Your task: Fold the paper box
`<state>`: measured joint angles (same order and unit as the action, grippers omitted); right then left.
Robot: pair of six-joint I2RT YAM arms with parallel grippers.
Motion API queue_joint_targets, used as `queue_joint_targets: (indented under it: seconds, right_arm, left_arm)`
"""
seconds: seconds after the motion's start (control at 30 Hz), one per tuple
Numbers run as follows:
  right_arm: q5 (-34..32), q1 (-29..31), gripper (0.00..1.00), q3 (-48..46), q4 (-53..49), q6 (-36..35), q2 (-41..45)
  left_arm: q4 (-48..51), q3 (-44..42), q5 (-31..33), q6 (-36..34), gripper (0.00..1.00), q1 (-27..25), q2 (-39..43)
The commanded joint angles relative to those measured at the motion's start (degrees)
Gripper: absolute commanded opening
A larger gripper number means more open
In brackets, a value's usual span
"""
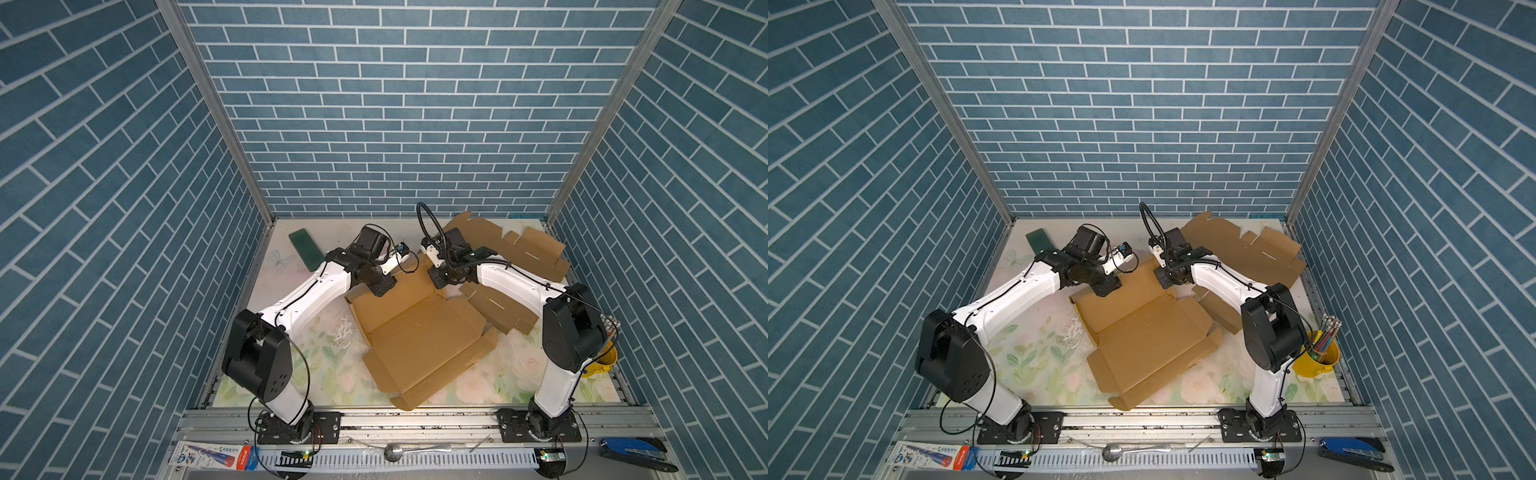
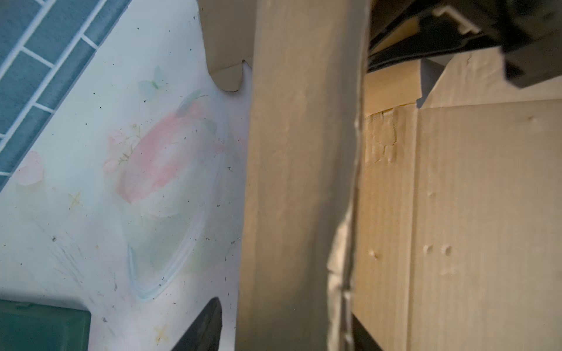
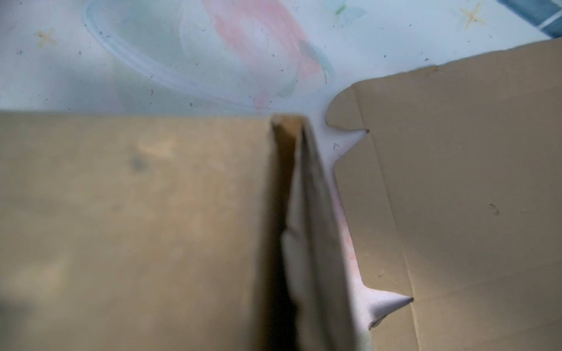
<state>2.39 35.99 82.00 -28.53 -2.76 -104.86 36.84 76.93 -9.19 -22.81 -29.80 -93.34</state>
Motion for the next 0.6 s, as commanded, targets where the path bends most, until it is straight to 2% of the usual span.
queue_joint_targets:
  seconds: [0.0,0.13,0.27,0.43,0.5,0.57]
  right_arm:
    - [2.27,-0.13,0.05,5.2,-5.39,-1.3,-1.56]
    - [3.61,-0.2,0.1,8.09,-9.3,-0.27,-2.38]
    - [5.7,-0.17,0.21,9.74,-12.23,0.54,-3.03]
    - [8.81,-0.22,0.51,12.11,-15.85,1.89,-2.35]
    - [10.16,-0.23,0.6,12.22,-15.81,3.02,-0.77]
    - [11.12,-0.37,0.64,12.49,-15.34,4.22,0.89]
  left_arm:
    - [1.13,1.03,0.78,1.34,0.51,0.7,-2.36]
    - [2.37,0.45,0.25,2.98,0.41,1.53,-4.36]
    - [1.63,-1.95,-0.65,4.95,0.35,2.74,-4.39]
    - [1.13,-3.66,-2.84,9.77,0.29,4.57,-4.97]
    - [0.68,-4.46,-4.26,12.41,0.27,5.56,-5.43]
    - [0.25,-5.53,-5.05,14.94,0.25,5.89,-6.04]
